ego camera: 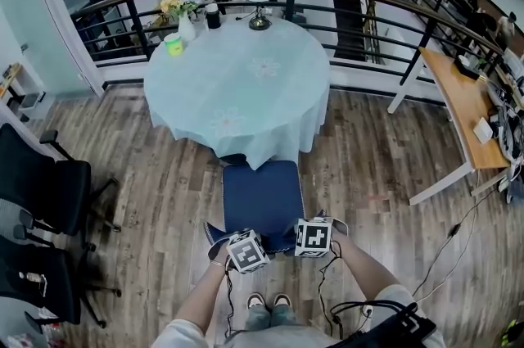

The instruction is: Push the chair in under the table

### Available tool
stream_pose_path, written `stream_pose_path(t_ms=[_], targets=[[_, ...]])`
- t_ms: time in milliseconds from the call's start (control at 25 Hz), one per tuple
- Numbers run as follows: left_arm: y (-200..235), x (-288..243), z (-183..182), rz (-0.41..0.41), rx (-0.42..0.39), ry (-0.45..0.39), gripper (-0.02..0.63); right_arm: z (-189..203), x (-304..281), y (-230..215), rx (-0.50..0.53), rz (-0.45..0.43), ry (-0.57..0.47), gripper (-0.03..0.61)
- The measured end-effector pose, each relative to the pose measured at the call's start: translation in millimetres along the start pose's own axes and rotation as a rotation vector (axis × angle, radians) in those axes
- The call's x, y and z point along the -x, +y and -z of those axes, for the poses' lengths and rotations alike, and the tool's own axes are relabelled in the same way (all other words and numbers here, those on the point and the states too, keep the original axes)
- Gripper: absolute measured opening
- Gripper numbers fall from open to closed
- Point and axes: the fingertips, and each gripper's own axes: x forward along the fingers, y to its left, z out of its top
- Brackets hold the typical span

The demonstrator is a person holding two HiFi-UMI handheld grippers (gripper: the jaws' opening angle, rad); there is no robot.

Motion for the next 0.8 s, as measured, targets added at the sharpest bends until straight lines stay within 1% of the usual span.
stream_pose_path(t_ms=[280, 440, 520, 640, 800], targets=[[21.0, -4.2, -5.4, -0.007, 0.016, -0.019, 0.216, -1.4, 4.1, -18.4, 0.019, 0.012, 0.023, 0.212], [30.7, 5.2, -10.5, -0.018, 0.013, -0.011, 0.216, -4.0, 6.5, -29.2, 0.010, 0.021, 0.007, 0.212], [35.9, 0.0, -11.1, -0.012, 0.026, -0.019, 0.216, -3.6, 7.9, -34.3, 0.003, 0.025, -0.003, 0.212], [43.2, 0.7, -14.3, -0.004, 0.023, -0.013, 0.216, -4.1, 11.2, -43.1, -0.007, 0.023, -0.004, 0.212], [52.0, 0.3, -21.1, 0.013, 0.026, -0.025, 0.216, -5.2, 14.9, -54.3, -0.005, 0.019, 0.008, 0.212]])
